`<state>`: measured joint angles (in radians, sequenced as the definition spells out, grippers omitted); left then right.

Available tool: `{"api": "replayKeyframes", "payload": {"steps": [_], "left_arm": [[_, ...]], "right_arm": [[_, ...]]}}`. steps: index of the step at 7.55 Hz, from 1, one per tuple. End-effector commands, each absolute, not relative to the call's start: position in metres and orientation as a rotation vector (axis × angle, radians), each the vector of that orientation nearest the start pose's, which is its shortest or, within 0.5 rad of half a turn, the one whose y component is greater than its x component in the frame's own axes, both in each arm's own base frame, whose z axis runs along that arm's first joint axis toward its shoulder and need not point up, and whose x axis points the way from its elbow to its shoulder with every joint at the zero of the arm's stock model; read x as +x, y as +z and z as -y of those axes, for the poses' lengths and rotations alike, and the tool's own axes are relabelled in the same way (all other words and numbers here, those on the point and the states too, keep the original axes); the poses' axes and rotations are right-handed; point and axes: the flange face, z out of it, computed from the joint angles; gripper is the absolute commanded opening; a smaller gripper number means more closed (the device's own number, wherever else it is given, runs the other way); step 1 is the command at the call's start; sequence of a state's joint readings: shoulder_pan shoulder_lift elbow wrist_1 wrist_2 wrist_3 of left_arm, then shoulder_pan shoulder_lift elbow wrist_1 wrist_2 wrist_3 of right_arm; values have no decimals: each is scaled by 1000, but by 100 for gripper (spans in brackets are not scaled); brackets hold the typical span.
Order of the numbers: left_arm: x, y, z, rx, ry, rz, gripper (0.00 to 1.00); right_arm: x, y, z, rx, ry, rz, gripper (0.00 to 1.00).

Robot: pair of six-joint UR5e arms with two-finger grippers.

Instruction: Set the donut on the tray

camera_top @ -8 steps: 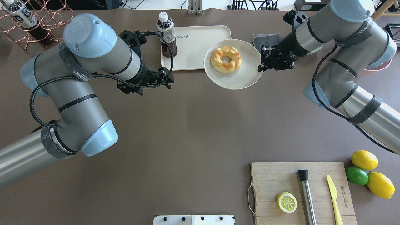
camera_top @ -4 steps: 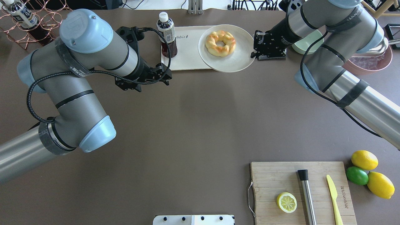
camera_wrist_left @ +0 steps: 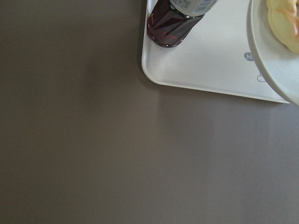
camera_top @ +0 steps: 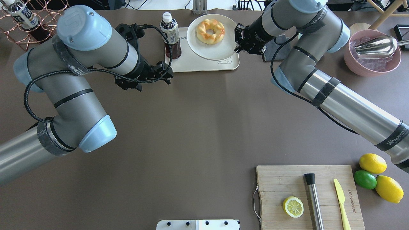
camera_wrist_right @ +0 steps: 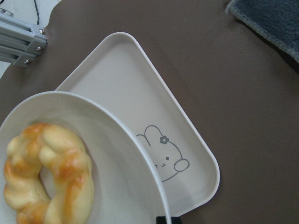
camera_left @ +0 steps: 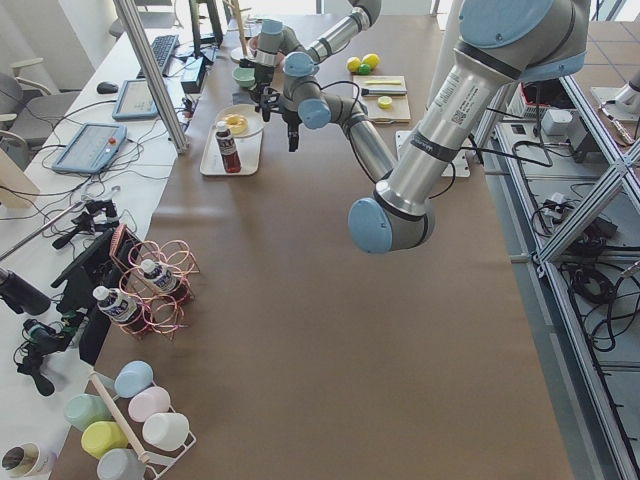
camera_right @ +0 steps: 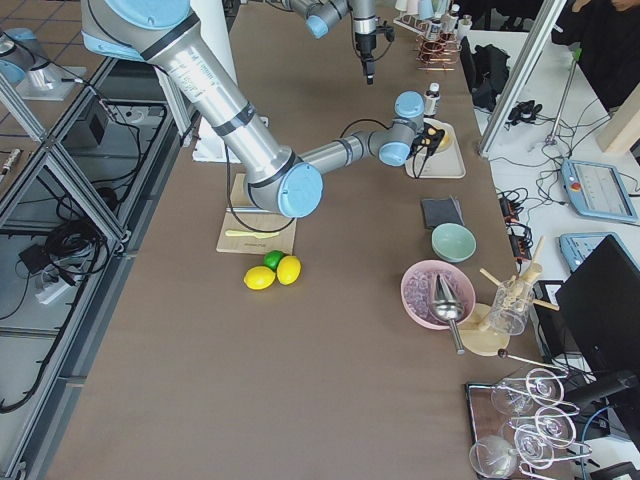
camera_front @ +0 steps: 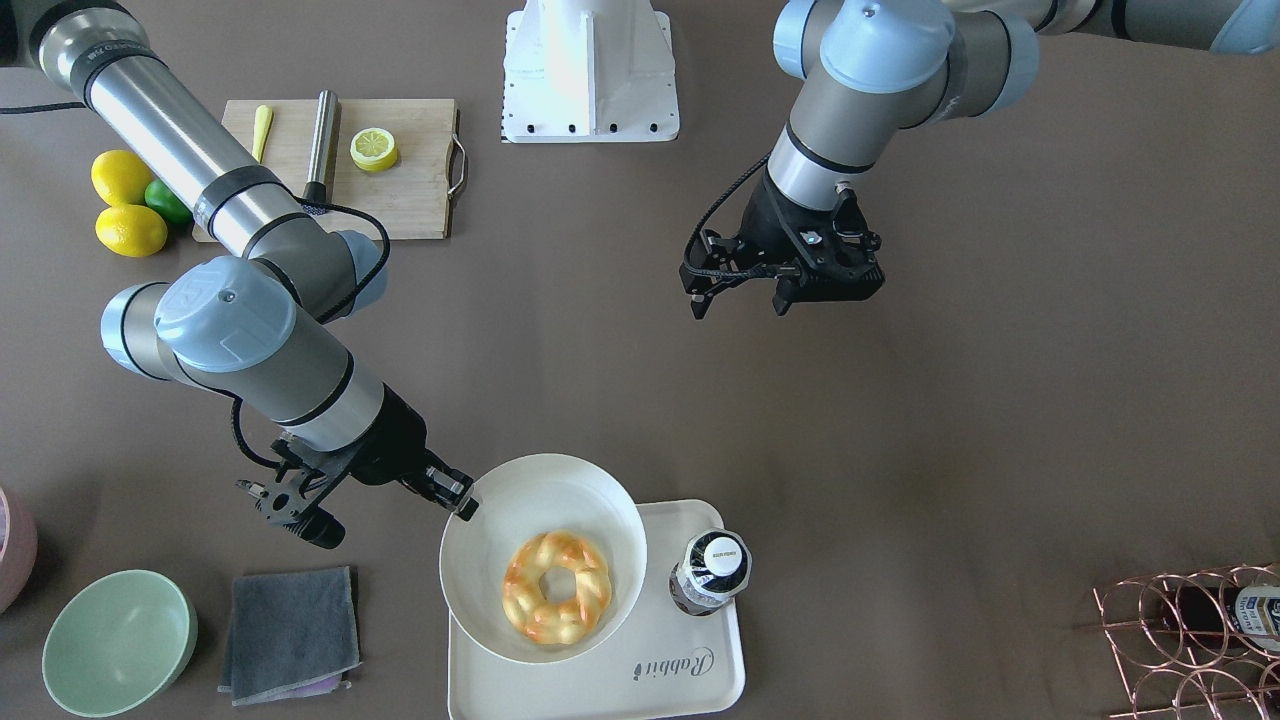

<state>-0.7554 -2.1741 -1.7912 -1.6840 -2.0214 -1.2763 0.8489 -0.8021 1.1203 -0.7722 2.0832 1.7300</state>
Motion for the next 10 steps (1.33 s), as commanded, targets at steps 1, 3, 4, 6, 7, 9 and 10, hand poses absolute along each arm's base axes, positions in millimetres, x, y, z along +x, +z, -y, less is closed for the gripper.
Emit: {"api": "replayKeyframes", "payload": {"steps": [1,3,4,6,7,9,10], "left_arm": [[320,264,524,119,-147,-955,98],[237,340,530,184,-89,-853,98],[193,379,530,212,-44,-800,98],[126,430,538,215,34,-780,98],[106,447,539,221,54,-768,98],[93,459,541,223,61,-754,98],[93,460,542,228,80,-750,98]], "right_arm": [[-480,299,641,-43,626,1191,0],[-490,298,636,-30,642,1188,0],[-495,303,639,-15,658,1173,0],[-516,312,660,-20,689,1117,0],[-518,314,663,-16,695,1110,0],[-523,319,674,15,728,1080,0],[-523,320,676,25,728,1090,0]]}}
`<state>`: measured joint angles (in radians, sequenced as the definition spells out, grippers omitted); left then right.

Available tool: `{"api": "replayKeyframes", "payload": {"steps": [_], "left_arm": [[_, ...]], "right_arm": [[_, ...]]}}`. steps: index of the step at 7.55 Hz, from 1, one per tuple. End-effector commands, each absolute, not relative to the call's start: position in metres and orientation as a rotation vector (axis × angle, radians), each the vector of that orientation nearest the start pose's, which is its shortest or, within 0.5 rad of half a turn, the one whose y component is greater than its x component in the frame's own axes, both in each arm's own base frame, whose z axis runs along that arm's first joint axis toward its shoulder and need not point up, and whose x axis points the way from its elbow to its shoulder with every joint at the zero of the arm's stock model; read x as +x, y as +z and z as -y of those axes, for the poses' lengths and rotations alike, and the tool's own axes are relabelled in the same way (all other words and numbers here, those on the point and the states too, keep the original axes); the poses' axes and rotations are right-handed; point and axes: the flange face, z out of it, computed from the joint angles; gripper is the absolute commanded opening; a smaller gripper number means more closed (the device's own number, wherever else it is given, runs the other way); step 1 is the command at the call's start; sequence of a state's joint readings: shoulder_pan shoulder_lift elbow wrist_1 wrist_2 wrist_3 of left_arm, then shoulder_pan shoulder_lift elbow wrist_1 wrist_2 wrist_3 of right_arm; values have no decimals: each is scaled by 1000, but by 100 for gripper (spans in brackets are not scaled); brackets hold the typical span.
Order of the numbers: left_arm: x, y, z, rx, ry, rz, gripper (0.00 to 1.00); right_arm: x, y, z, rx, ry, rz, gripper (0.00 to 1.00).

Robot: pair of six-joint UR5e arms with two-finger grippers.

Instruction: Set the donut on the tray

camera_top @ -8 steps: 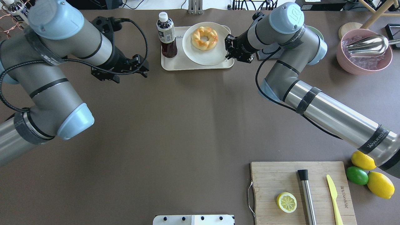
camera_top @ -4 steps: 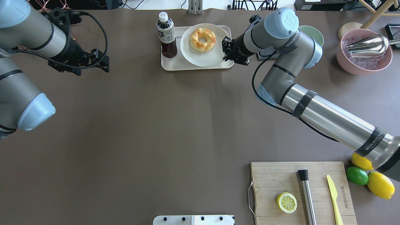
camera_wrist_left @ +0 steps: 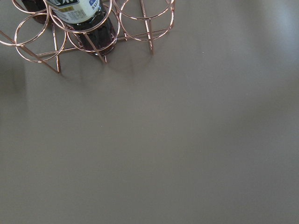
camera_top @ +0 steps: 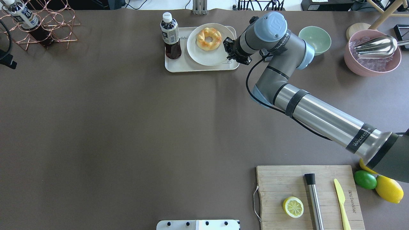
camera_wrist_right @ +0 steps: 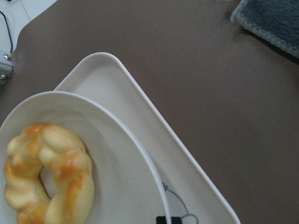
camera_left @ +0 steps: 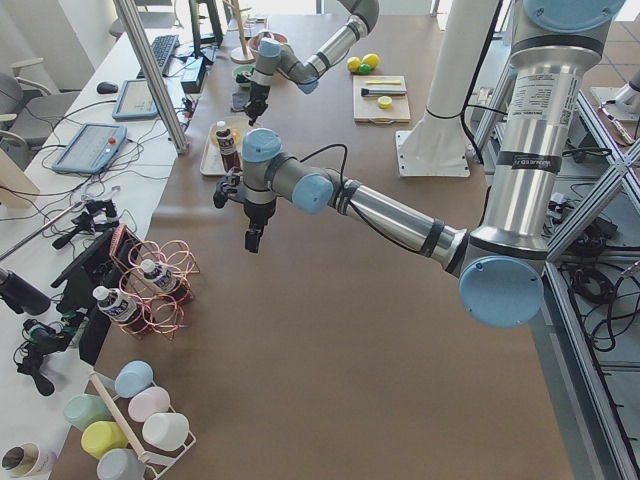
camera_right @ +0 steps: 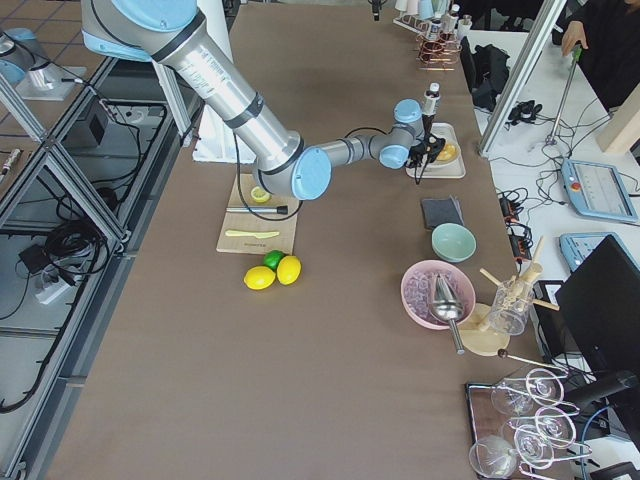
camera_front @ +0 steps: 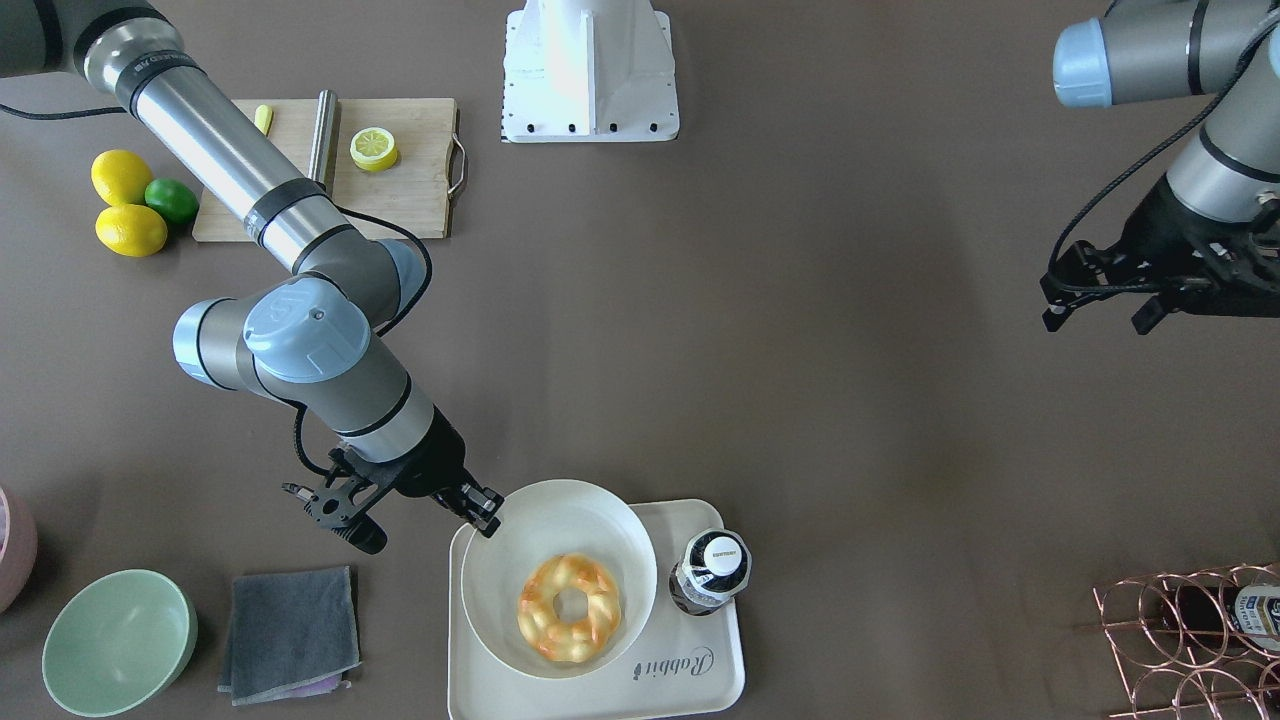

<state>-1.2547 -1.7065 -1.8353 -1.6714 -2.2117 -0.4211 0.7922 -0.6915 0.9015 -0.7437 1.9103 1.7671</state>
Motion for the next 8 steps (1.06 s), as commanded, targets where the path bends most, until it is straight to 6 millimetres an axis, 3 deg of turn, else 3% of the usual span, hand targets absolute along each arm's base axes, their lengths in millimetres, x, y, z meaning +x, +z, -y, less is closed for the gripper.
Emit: {"api": "replayKeyframes", "payload": {"steps": [1,2,3,5,7,8], "left_arm": [[86,461,544,233,71,-749,98],[86,459,545,236,72,-750,98],[86,461,548,234,70,-749,98],[83,460,549,237,65,-748,98],[79,464,549,232,57,-745,98],[63,478,550,232,58,-732,98]], "right_arm": [[-523,320,676,24,729,1092,0],[-522,314,678,24,732,1101,0],[-521,309,678,9,758,1113,99],[-504,298,683,-27,738,1139,100],[-462,289,694,-94,720,1138,100],[-437,301,686,-101,724,1091,100]]}}
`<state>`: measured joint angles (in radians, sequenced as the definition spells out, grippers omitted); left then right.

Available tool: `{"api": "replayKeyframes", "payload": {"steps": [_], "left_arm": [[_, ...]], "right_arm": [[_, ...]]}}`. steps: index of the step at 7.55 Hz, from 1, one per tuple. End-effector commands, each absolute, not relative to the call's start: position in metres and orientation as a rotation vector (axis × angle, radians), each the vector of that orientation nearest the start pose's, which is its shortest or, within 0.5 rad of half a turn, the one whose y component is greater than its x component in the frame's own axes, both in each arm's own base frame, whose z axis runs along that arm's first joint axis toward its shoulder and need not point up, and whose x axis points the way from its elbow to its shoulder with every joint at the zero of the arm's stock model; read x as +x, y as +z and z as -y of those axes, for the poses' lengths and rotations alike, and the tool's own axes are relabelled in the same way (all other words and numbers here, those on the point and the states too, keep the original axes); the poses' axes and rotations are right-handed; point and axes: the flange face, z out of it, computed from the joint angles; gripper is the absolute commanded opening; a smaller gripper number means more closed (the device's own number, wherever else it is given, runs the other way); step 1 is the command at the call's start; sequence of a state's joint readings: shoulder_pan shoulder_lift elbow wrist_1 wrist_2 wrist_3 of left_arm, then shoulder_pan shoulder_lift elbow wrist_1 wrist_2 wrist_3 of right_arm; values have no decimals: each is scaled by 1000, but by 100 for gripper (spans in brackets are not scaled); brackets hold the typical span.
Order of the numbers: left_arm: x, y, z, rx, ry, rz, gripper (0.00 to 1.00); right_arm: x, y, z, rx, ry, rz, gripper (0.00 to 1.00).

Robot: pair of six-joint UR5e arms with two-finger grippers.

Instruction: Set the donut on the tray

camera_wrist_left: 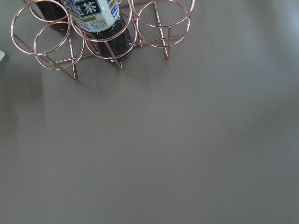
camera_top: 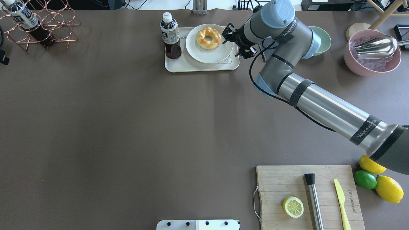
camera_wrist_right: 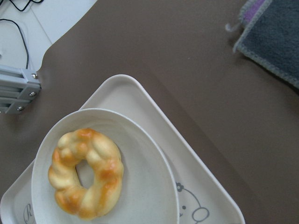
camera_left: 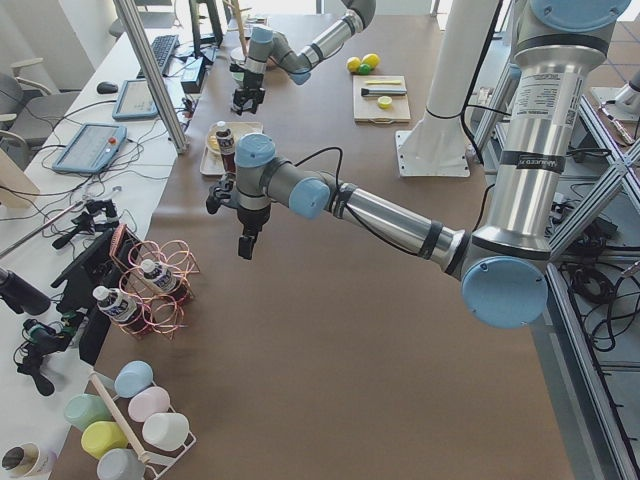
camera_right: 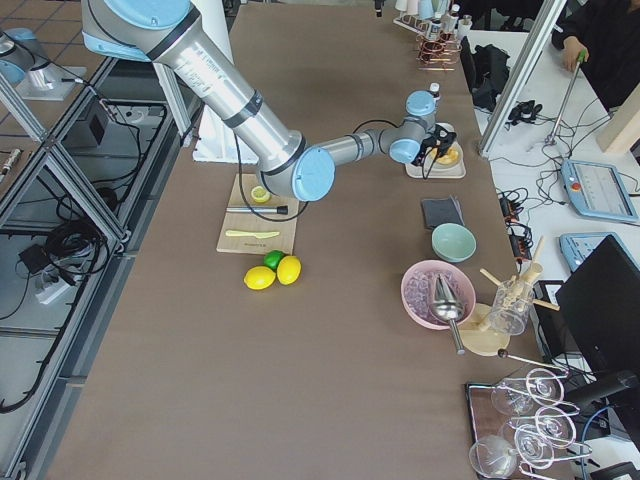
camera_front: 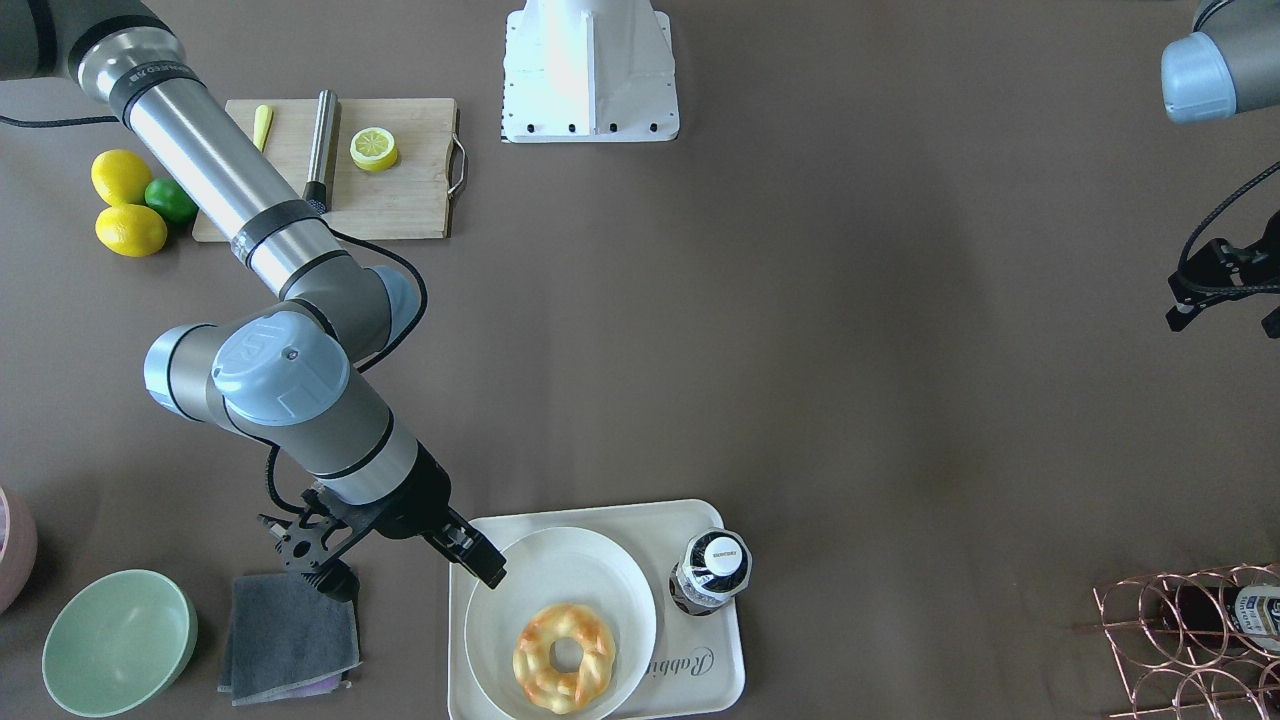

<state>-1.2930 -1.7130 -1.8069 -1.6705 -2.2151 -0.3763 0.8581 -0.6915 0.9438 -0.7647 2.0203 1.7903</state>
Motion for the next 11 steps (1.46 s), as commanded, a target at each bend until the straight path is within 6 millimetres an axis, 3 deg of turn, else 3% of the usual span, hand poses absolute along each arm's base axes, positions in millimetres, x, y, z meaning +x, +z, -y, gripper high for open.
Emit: {"api": "replayKeyframes", "payload": {"steps": [1,3,5,6,9,10,11], "left_arm": [[40,497,554,233,94,-738,98],[4,533,559,224,128,-763,98],[-14,538,559,242,141,-755,98],[-14,538,559,242,141,-755,98],[-14,539,560,240,141,-755,98],[-14,539,560,240,141,-755,98],[-14,539,560,241,140,-755,98]], "right_arm": [[-410,346,669,-75,666,1006,100],[-309,451,662,-49,555,916,100],[-165,569,631,-29,387,886,100],[-118,595,608,-45,347,877,100],[-100,493,564,-119,376,872,100],[-92,482,535,-134,374,863,100],[-84,502,507,-139,347,841,100]]}}
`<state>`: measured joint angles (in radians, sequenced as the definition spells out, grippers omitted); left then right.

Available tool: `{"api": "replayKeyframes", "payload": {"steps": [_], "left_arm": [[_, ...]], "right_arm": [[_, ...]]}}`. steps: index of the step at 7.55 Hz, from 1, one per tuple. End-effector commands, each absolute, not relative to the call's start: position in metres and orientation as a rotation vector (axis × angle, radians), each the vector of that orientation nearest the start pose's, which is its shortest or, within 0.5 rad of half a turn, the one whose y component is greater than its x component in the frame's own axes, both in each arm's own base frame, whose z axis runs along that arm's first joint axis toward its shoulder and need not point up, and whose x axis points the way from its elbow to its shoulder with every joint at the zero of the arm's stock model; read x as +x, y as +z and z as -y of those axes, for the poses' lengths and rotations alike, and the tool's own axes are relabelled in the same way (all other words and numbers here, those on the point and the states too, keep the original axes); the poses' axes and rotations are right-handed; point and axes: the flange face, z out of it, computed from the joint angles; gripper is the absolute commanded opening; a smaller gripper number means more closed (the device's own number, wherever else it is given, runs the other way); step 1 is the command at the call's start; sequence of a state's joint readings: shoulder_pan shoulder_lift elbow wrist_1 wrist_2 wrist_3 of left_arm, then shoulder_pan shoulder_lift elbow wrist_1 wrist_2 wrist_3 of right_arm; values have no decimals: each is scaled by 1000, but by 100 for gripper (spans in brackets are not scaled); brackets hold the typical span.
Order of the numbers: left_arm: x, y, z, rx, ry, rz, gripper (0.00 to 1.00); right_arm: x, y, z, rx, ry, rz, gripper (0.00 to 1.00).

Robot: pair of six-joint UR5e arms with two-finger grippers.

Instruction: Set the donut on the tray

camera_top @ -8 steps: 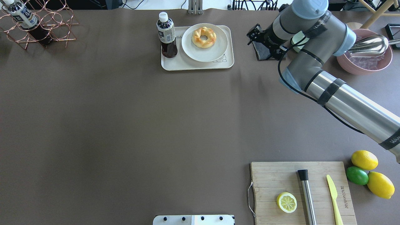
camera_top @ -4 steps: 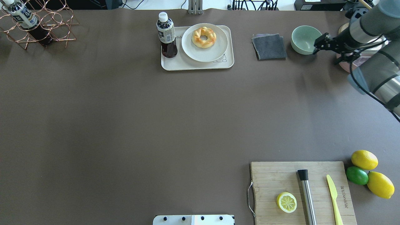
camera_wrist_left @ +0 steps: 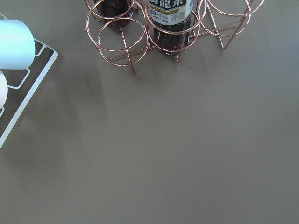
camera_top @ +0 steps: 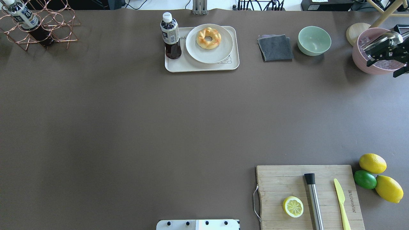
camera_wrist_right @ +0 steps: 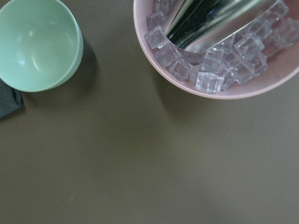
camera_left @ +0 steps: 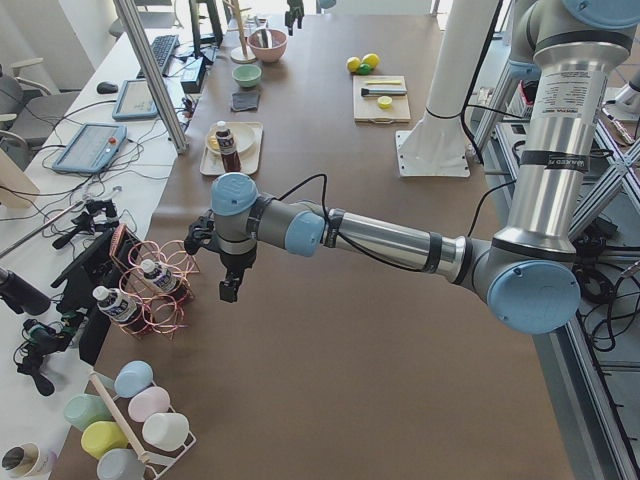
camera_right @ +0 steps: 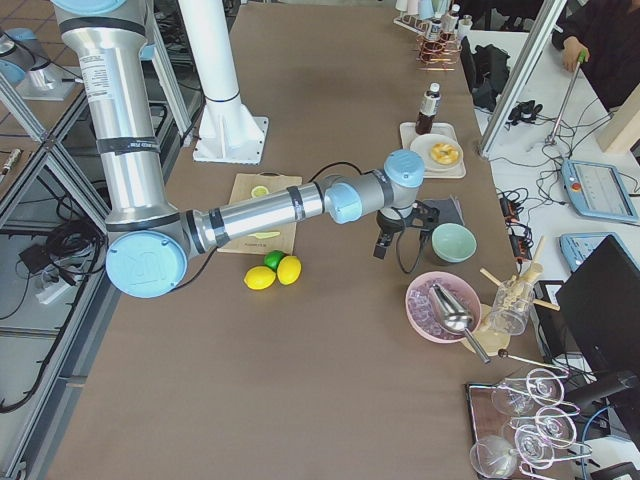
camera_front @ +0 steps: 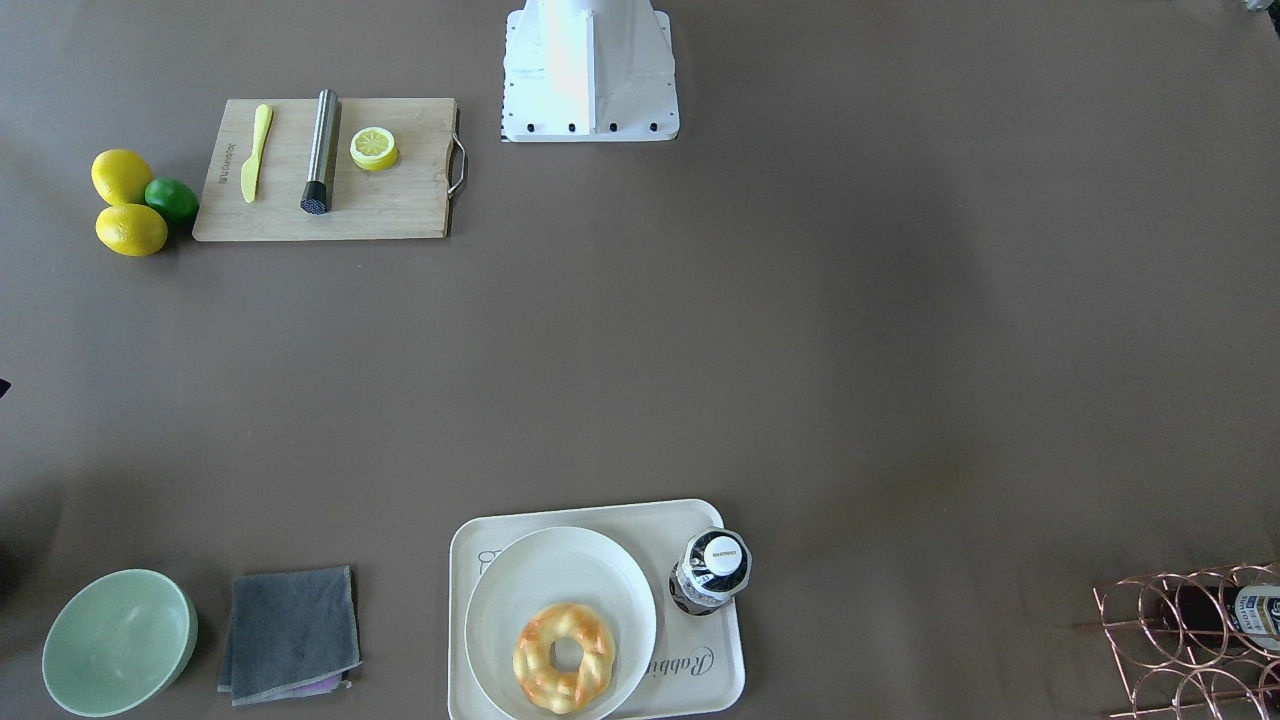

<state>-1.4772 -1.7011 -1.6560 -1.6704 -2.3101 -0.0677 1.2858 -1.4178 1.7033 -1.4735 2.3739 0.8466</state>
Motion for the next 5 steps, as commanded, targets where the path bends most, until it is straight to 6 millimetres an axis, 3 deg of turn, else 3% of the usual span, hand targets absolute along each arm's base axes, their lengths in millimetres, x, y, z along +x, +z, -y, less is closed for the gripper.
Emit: {"api": "replayKeyframes", "payload": {"steps": [1,3,4,5], "left_arm": [[-14,539,560,241,138,-753,98],[-23,546,553,237,123,-751,98],[-26,559,548,218,112,-736,98],[-31,566,548,210,100,-710,98]], "right_arm": [[-73,545,482,-117,212,786,100],[-18,614,468,-29,4,645,100],[17,639,469,-20,-68,603,100],[52,652,464,-17,-113,582,100]]}}
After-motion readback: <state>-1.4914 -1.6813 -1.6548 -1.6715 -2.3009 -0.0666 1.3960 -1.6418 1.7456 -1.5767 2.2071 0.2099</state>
